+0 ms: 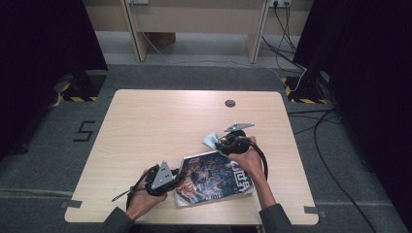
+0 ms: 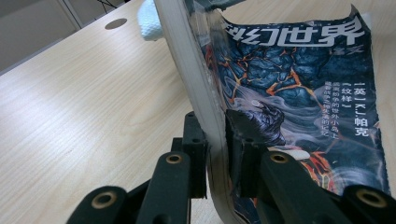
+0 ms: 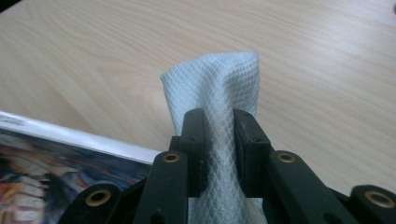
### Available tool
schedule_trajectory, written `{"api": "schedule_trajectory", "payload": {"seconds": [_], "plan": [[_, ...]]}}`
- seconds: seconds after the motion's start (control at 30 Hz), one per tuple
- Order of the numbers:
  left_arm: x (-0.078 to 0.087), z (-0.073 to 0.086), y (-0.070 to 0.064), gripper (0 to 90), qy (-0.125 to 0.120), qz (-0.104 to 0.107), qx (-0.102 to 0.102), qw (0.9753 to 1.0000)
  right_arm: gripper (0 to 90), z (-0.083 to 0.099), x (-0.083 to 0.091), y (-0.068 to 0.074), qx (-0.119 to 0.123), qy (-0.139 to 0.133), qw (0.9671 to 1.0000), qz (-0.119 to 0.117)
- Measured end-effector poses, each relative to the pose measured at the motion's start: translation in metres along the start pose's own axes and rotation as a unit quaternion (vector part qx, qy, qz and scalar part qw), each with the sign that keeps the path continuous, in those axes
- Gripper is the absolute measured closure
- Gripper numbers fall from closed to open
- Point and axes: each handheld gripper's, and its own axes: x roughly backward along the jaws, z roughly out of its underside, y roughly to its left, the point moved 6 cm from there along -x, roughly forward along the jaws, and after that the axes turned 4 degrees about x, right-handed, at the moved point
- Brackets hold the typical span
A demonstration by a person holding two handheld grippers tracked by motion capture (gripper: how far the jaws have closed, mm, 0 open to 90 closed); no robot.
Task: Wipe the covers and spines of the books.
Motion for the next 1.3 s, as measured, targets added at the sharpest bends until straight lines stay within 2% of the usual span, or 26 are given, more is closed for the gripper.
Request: {"api": "schedule_trajectory", "payload": {"seconds": [0.37, 0.57, 0.73, 0.83, 0.97, 1.03, 1.13, 1.2, 1.3], "plan": [[0.001, -0.001, -0.001, 78.5, -0.002, 0.000, -0.002, 1.0000, 76.4, 0.016, 0.004, -0.034, -0.033, 0.010, 0.9987, 0.038], [0.001, -0.001, -0.001, 78.4, -0.001, -0.001, -0.003, 1.0000, 76.4, 0.027, 0.005, -0.052, -0.056, 0.017, 0.9966, 0.058], [0.001, -0.001, 0.000, 78.2, -0.001, -0.001, -0.001, 1.0000, 76.2, 0.034, 0.007, -0.064, -0.066, 0.021, 0.9946, 0.078], [0.000, -0.001, 0.001, 78.2, 0.001, 0.000, 0.000, 1.0000, 76.1, 0.032, 0.011, -0.059, -0.062, 0.017, 0.9953, 0.073], [-0.001, -0.001, 0.002, 78.1, 0.001, -0.003, 0.002, 1.0000, 76.2, 0.023, 0.014, -0.037, -0.040, 0.006, 0.9980, 0.048], [-0.001, -0.001, 0.002, 78.1, 0.000, -0.001, 0.002, 1.0000, 75.7, 0.017, 0.016, -0.023, -0.032, -0.004, 0.9992, 0.023], [0.000, -0.001, 0.001, 78.1, 0.001, -0.002, -0.001, 1.0000, 75.8, 0.012, 0.017, -0.011, -0.022, -0.013, 0.9997, 0.003], [0.000, -0.001, 0.001, 78.1, 0.000, -0.002, -0.003, 1.0000, 75.9, 0.011, 0.017, -0.009, -0.015, -0.007, 0.9998, 0.011], [0.000, -0.001, 0.000, 78.0, 0.000, -0.003, -0.006, 1.0000, 76.0, 0.016, 0.014, -0.019, -0.027, -0.003, 0.9995, 0.016]]}}
